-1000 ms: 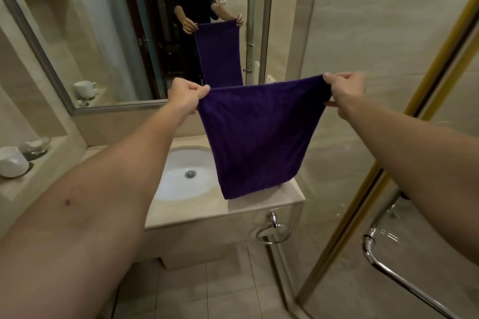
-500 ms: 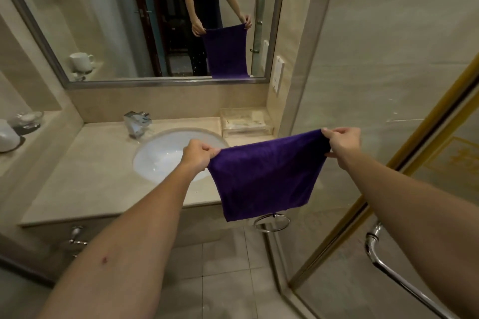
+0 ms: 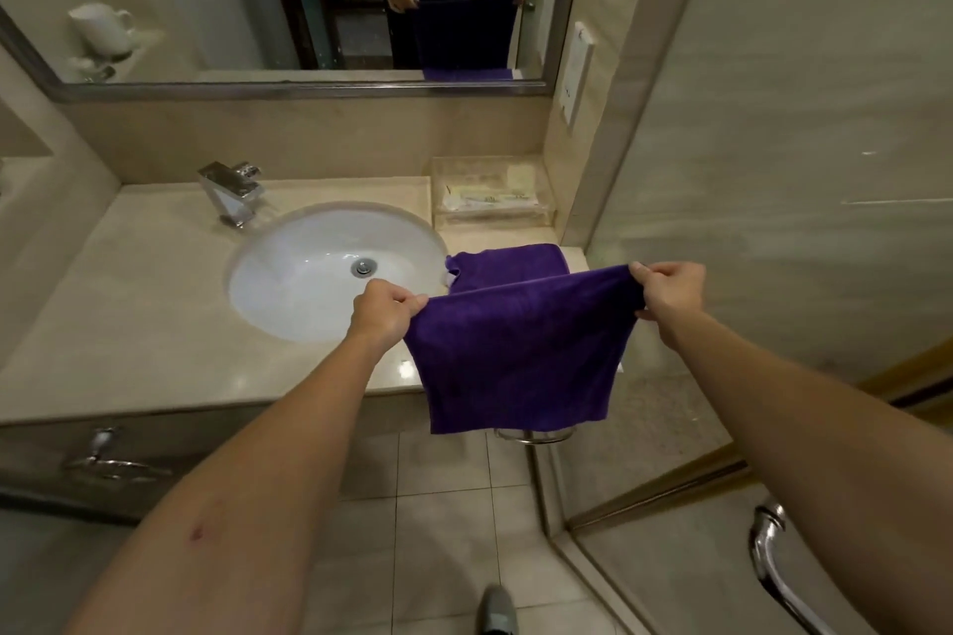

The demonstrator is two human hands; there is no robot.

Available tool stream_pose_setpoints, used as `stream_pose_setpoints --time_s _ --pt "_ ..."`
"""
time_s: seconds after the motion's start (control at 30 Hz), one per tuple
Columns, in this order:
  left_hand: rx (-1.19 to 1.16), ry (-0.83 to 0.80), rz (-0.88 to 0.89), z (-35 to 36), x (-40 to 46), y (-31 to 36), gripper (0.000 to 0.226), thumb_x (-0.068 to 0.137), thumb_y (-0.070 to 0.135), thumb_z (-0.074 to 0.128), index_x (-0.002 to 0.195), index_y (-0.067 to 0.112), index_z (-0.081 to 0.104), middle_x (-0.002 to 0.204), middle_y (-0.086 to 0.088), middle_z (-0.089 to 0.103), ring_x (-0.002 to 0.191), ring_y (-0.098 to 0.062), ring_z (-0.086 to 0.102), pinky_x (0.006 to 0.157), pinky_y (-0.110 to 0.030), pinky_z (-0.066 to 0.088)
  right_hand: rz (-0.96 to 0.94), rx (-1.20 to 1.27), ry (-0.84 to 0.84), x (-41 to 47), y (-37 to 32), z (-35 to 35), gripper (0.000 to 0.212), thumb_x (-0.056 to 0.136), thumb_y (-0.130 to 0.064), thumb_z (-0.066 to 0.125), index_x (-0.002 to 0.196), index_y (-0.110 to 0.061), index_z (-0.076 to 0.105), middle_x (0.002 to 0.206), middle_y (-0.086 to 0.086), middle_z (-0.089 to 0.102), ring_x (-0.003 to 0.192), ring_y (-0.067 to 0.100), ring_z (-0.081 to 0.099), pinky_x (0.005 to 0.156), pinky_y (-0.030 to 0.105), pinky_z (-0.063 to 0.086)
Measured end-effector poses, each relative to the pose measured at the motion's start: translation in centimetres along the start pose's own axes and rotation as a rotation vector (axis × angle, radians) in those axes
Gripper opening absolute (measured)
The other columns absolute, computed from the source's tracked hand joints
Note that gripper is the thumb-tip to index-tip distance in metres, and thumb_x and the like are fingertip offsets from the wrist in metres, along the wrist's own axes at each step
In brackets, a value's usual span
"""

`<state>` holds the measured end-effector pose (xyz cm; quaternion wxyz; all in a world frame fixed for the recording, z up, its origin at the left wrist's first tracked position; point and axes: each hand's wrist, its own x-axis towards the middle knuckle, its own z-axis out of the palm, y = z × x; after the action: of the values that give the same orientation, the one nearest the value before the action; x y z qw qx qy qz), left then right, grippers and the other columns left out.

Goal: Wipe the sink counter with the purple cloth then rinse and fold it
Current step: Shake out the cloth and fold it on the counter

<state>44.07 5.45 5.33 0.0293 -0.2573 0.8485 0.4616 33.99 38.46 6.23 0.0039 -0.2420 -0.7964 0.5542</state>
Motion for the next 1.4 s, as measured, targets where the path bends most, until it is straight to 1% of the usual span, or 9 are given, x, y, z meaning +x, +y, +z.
stream_pose_setpoints --time_s 0.2,0.4,0.47,0.57,0.63,0.77,0.9,1.03,1.4 --pt "-0.009 0.076 -0.041 1.9 5.5 0.9 0.029 0.097 0.027 0.066 0.088 0.002 0.076 0.091 -0.015 0.072 0.090 -0.032 0.065 0.089 -0.042 0.054 0.007 -0.050 -0.036 5.3 0.0 3.3 0.014 0.093 -0.022 0.073 0.092 -0.009 0.067 0.099 0.014 0.067 0.080 0.025 0.065 0.063 0.041 0.060" --pt "-0.008 0.102 -0.056 2.4 10.7 1.2 0.032 0.096 0.024 0.066 0.078 -0.002 0.072 0.077 -0.007 0.060 0.079 -0.025 0.057 0.078 -0.034 0.045 0.042 -0.068 0.015 8.7 0.0 7.0 0.020 0.090 -0.026 0.077 0.077 -0.016 0.065 0.106 0.018 0.069 0.086 0.030 0.068 0.078 0.048 0.063" --pt "0.000 0.092 -0.064 2.9 12.3 1.1 0.035 0.097 0.023 0.065 0.082 -0.009 0.070 0.080 -0.011 0.058 0.077 -0.025 0.053 0.078 -0.035 0.046 0.050 -0.077 0.020 9.7 0.1 8.2 0.023 0.090 -0.027 0.076 0.073 -0.019 0.063 0.101 0.016 0.069 0.086 0.030 0.069 0.082 0.050 0.062" --pt "0.007 0.065 -0.075 3.7 13.9 1.0 0.031 0.098 0.023 0.064 0.086 -0.005 0.071 0.085 -0.012 0.059 0.081 -0.026 0.054 0.085 -0.038 0.048 0.054 -0.084 0.007 10.5 0.0 9.5 0.018 0.093 -0.025 0.075 0.085 -0.010 0.068 0.082 0.008 0.064 0.060 0.021 0.060 0.074 0.051 0.063" --pt "0.013 0.042 -0.086 4.4 15.8 0.5 0.030 0.098 0.024 0.063 0.087 -0.003 0.072 0.088 -0.015 0.065 0.086 -0.030 0.059 0.091 -0.043 0.050 0.069 -0.107 0.008 11.7 0.4 10.6 0.017 0.092 -0.025 0.075 0.088 -0.010 0.069 0.077 0.005 0.062 0.055 0.018 0.057 0.072 0.051 0.063" --pt "-0.035 0.052 -0.107 5.5 19.2 -0.7 0.025 0.096 0.025 0.066 0.078 0.010 0.073 0.089 -0.009 0.070 0.094 -0.032 0.065 0.094 -0.046 0.053 0.064 -0.138 0.020 13.8 1.2 12.4 0.025 0.091 -0.026 0.076 0.072 -0.015 0.064 0.074 0.004 0.062 0.056 0.019 0.058 0.072 0.051 0.063" --pt "-0.109 0.029 -0.141 7.1 22.2 -1.3 0.029 0.096 0.027 0.065 0.074 0.009 0.071 0.083 -0.006 0.066 0.084 -0.026 0.060 0.090 -0.045 0.052 0.078 -0.158 0.003 15.9 1.8 14.4 0.030 0.090 -0.026 0.077 0.067 -0.023 0.059 0.076 0.007 0.064 0.062 0.024 0.062 0.074 0.052 0.062" --pt "-0.167 -0.036 -0.185 8.9 24.0 -2.2 0.028 0.096 0.029 0.065 0.071 0.018 0.072 0.086 -0.006 0.070 0.084 -0.025 0.060 0.080 -0.038 0.050 0.103 -0.180 -0.013 19.0 4.1 16.5 0.024 0.081 -0.031 0.083 0.066 -0.026 0.065 0.091 0.012 0.075 0.092 0.034 0.072 0.086 0.054 0.060" --pt "-0.439 -0.031 -0.220 10.8 24.4 -0.9 0.022 0.100 0.022 0.061 0.083 0.015 0.072 0.077 0.002 0.064 0.069 -0.011 0.055 0.063 -0.027 0.045 0.048 -0.130 -0.032 20.6 4.4 18.9 0.021 0.087 -0.029 0.078 0.069 -0.025 0.069 0.084 0.004 0.072 0.092 0.028 0.070 0.090 0.041 0.058"
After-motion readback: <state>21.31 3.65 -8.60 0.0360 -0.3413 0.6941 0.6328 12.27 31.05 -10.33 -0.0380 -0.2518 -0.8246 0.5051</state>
